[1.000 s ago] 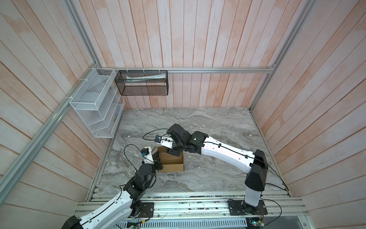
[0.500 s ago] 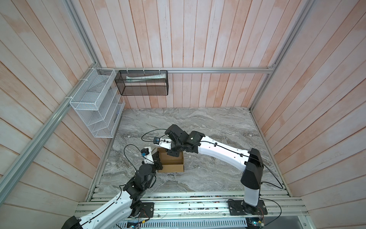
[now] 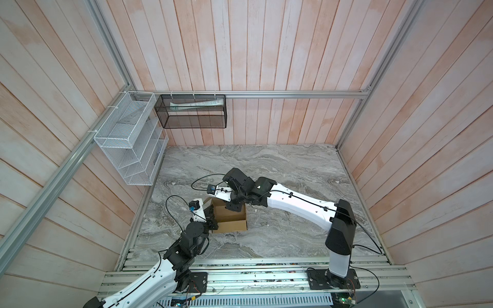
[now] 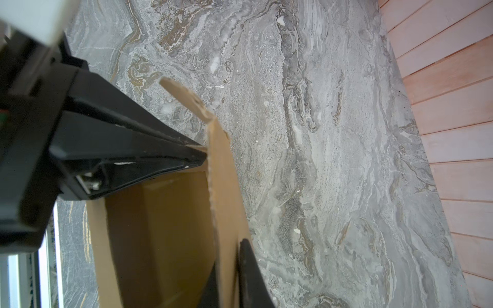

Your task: Fold the paper box

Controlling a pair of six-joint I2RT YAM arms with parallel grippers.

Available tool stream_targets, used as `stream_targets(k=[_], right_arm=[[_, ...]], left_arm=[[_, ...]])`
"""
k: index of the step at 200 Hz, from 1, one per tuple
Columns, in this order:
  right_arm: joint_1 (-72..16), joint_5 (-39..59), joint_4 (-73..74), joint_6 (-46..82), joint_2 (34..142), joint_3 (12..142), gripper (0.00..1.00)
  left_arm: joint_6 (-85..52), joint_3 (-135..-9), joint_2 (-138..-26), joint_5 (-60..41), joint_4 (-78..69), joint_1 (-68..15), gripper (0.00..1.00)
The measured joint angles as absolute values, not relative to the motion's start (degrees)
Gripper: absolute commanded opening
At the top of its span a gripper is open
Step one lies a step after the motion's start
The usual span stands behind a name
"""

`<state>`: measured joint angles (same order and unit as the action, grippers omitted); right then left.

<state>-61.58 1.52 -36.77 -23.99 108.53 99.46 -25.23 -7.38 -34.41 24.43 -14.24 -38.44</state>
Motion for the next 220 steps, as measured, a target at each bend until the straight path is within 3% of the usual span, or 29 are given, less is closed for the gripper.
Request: stream_targets(k=[63,153,175,220], right_arm=[[-62.17,3.6,-35.35,-22.96,107.48,93.71,0.08],[-62.24,4.54,-32.38,-20.91,107.48,88.58,0.1],[-62.24,5.21,-31.59,-20.12,107.48,86.78,0.14],[-62.48,7.7,-30.04,-18.11,107.48,83.94,0.34]], left_arm=[[-28.05,-7.38,-33.58,23.75,-11.2,-38.68,0.26],[-33.19,-7.42,-24.23,23.86,-2.79,-38.7,0.33],[-35.59,-8.49,-20.16,25.52,2.63,-38.7,0.35],[-41.15,-16.38,-19.35,29.74,15.51,-38.7,0.36]])
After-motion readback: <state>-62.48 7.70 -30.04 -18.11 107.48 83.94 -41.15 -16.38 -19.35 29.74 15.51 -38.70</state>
